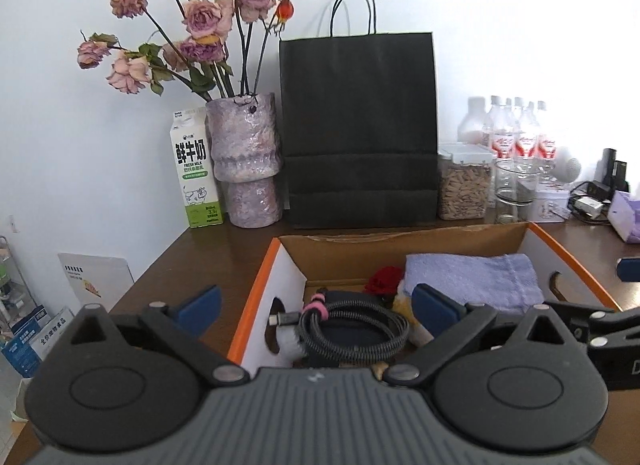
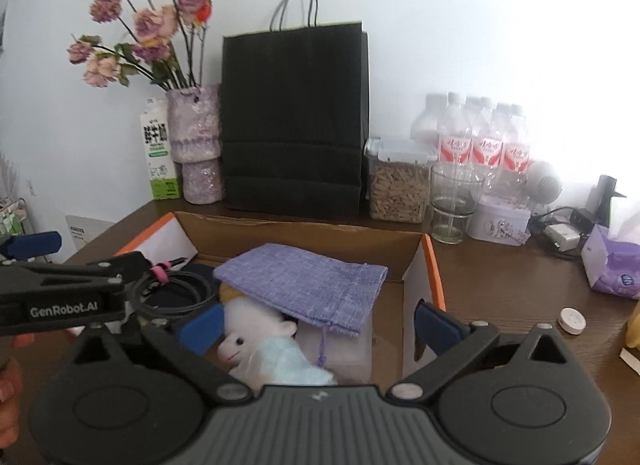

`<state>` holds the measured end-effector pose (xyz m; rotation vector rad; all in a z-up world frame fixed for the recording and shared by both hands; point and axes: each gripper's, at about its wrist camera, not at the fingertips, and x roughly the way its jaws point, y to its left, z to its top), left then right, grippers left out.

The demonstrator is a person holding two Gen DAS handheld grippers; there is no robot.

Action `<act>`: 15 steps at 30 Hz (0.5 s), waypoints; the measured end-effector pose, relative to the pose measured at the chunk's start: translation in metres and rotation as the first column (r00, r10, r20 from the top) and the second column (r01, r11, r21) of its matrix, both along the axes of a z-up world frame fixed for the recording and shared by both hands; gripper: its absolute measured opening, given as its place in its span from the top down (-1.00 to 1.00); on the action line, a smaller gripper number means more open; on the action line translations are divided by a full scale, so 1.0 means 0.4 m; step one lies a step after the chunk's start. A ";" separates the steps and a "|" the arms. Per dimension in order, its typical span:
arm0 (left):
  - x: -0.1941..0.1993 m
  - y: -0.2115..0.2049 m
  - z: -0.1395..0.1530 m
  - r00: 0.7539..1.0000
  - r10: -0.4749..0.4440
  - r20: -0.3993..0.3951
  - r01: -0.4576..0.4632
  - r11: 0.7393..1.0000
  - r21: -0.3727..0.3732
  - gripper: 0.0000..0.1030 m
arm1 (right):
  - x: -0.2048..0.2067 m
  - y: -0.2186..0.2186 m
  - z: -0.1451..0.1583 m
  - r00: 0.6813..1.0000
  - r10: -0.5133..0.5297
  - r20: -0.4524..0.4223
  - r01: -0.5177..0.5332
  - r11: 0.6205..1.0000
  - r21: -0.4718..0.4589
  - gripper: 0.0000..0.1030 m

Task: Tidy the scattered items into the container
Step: 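Withdraw both tools from the box toward the white bottle cap and tissue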

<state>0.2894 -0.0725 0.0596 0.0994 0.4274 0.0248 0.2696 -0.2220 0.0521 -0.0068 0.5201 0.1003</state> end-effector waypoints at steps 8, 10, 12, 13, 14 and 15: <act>-0.143 0.055 -0.043 0.999 -0.030 -0.041 0.027 0.998 -0.057 -1.00 | -0.167 0.007 -0.047 1.000 0.026 -0.017 -0.026 1.000 -0.009 -1.00; -0.174 0.069 -0.061 0.998 -0.027 -0.052 0.023 0.997 -0.077 -1.00 | -0.203 0.008 -0.074 0.999 0.028 -0.037 -0.028 1.000 0.002 -1.00; -0.201 0.081 -0.083 0.997 -0.043 -0.071 0.036 0.995 -0.094 -1.00 | -0.235 0.011 -0.105 0.997 0.031 -0.064 -0.030 0.999 0.015 -1.00; -0.213 0.086 -0.095 0.995 -0.051 -0.083 0.043 0.994 -0.103 -1.00 | -0.249 0.015 -0.120 0.997 0.035 -0.074 -0.034 0.999 0.015 -1.00; -0.223 0.090 -0.105 0.994 -0.057 -0.093 0.047 0.993 -0.110 -1.00 | -0.261 0.018 -0.131 0.996 0.038 -0.081 -0.037 0.999 0.011 -1.00; -0.231 0.094 -0.113 0.992 -0.061 -0.106 0.049 0.992 -0.116 -1.00 | -0.274 0.021 -0.140 0.996 0.040 -0.082 -0.039 0.999 0.003 -1.00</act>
